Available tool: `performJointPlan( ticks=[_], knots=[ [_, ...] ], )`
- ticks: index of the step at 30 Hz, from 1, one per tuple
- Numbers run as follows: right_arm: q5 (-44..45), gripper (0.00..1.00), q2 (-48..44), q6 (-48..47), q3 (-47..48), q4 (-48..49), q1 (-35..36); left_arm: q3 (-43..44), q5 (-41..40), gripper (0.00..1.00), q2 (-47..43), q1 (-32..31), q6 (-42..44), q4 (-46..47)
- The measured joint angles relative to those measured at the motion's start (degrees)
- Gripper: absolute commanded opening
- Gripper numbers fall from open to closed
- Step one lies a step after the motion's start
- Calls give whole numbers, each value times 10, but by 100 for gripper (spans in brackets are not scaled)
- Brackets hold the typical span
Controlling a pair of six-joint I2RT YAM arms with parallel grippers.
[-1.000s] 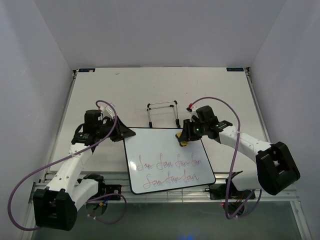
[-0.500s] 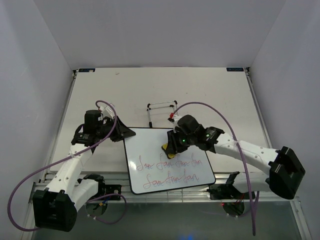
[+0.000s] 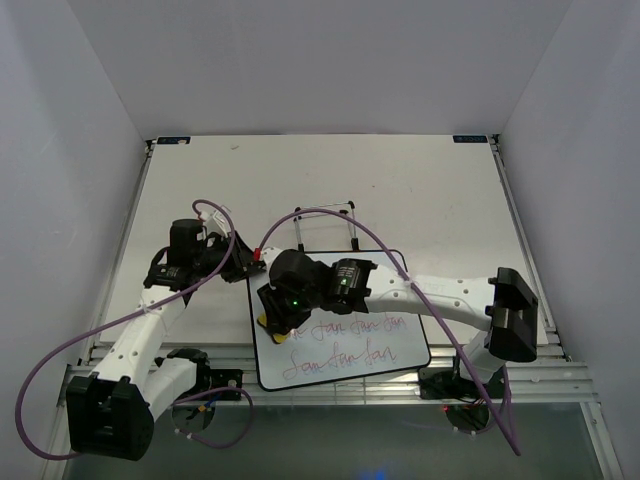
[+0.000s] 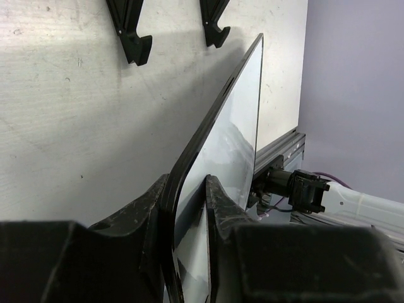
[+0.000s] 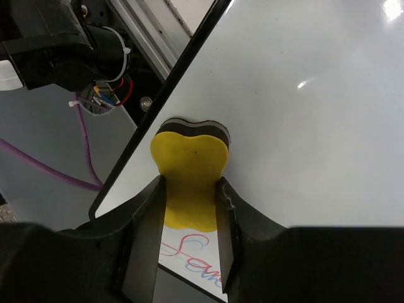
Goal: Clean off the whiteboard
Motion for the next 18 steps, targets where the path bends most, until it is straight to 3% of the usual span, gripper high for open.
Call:
performJointPlan(
  ticks=[5,18],
  knots=[
    [25,20,-7,5,-5,-7,2,0,1,0,1,-1,1,3],
    [207,22,-137,67,-166,-117,-39,3,8,0,50,-3,-11,11]
  ],
)
